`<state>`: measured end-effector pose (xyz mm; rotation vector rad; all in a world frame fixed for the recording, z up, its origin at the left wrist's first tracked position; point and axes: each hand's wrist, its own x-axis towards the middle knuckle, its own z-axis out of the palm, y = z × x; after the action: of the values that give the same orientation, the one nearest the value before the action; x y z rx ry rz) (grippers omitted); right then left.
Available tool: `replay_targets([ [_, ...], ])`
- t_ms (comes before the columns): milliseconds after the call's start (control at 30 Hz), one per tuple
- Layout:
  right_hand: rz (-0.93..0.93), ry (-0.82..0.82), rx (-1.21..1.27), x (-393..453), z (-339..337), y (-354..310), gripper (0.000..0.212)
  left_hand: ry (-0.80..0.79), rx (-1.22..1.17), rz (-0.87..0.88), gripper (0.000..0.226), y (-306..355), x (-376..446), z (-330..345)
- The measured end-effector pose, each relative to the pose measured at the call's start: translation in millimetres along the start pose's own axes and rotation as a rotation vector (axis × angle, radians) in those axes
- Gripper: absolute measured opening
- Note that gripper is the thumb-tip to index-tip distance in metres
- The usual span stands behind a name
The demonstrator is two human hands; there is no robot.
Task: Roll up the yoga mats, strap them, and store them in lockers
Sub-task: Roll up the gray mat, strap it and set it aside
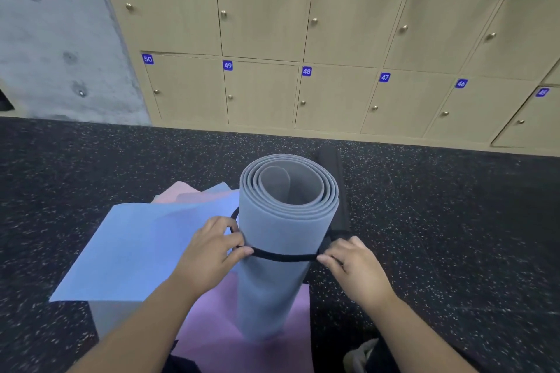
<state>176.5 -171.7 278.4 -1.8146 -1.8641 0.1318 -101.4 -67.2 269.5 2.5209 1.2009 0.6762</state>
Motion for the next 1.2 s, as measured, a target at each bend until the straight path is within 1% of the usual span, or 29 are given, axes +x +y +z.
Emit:
replay_targets([
  [67,0.025,-0.056,-0.01,-8.0,5.2,1.3,0.078,-0.035,0.0,0.0,0.04,-3.2,-7.9,9.3],
  [100,0.037,-0.085,-0.02,-9.7,5.8,0.4,0.079,-0.037,0.0,0.01,0.039,-3.4,-11.1,12.2],
  [133,0.046,-0.1,-0.035,-8.5,4.2,-2.0,0.074,-0.026,0.008,0.024,0.036,-2.5,-12.7,13.1],
  [200,0.039,-0.116,-0.093,-2.5,-2.0,-8.9,0.05,-0.018,0.044,0.061,0.034,1.8,-11.6,11.2],
  [267,0.05,-0.094,-0.099,0.4,-6.4,-16.8,0.025,-0.052,0.061,0.075,0.04,11.5,-7.6,6.3],
  [333,0.084,-0.013,-0.067,-4.0,-7.5,-25.7,0.012,-0.137,0.051,0.038,0.054,25.2,-5.1,-0.5],
  [367,0.101,0.032,-0.045,-9.1,-6.4,-29.7,0.01,-0.177,0.034,0.011,0.062,31.3,-5.1,-2.5],
  [433,0.132,0.064,0.023,-22.3,-1.0,-36.0,0.016,-0.231,0.021,-0.024,0.071,42.0,-6.3,-5.7],
  [467,0.143,0.067,0.058,-29.2,0.9,-39.2,0.02,-0.265,0.031,-0.042,0.069,46.8,-7.7,-7.8],
  [567,0.142,0.097,0.123,-48.4,4.9,-49.2,0.034,-0.344,0.071,-0.101,0.035,55.3,-11.2,-12.7],
  [600,0.133,0.112,0.139,-54.1,5.7,-52.4,0.041,-0.355,0.076,-0.101,0.03,57.9,-12.4,-14.8],
  [633,0.121,0.131,0.157,-59.4,5.9,-54.8,0.05,-0.37,0.086,-0.095,0.03,59.0,-13.6,-15.2],
  [700,0.126,0.17,0.191,-67.4,1.7,-59.8,0.062,-0.413,0.13,-0.075,0.038,60.7,-17.2,-15.1],
  [767,0.112,0.233,0.183,-68.3,-10.9,-66.2,0.063,-0.433,0.139,-0.07,0.046,64.3,-21.3,-14.3],
  [867,0.051,0.293,0.161,-59.4,-38.7,-78.7,0.068,-0.418,0.113,-0.079,0.031,68.2,-27.8,-14.2],
  [900,0.022,0.295,0.135,-55.6,-49.0,-83.0,0.071,-0.414,0.118,-0.071,0.03,68.9,-29.4,-14.9],
  [967,-0.034,0.224,0.022,-48.4,-64.8,-88.5,0.067,-0.429,0.136,-0.042,0.034,72.0,-32.6,-18.1],
  [1033,0.002,0.068,-0.024,-44.0,-76.0,-93.0,0.057,-0.414,0.12,-0.029,0.04,78.9,-35.5,-23.5],
  [1067,0.038,0.007,-0.025,-43.1,-80.0,-94.5,0.053,-0.4,0.11,-0.027,0.035,82.3,-37.2,-25.9],
  [1133,0.07,-0.035,-0.03,-41.8,-84.5,-97.4,0.05,-0.346,0.099,-0.012,0.029,87.8,-41.8,-31.0],
  [1200,0.087,-0.044,-0.023,-42.9,-85.4,-99.8,0.048,-0.305,0.106,0.02,0.032,90.1,-47.2,-34.8],
])
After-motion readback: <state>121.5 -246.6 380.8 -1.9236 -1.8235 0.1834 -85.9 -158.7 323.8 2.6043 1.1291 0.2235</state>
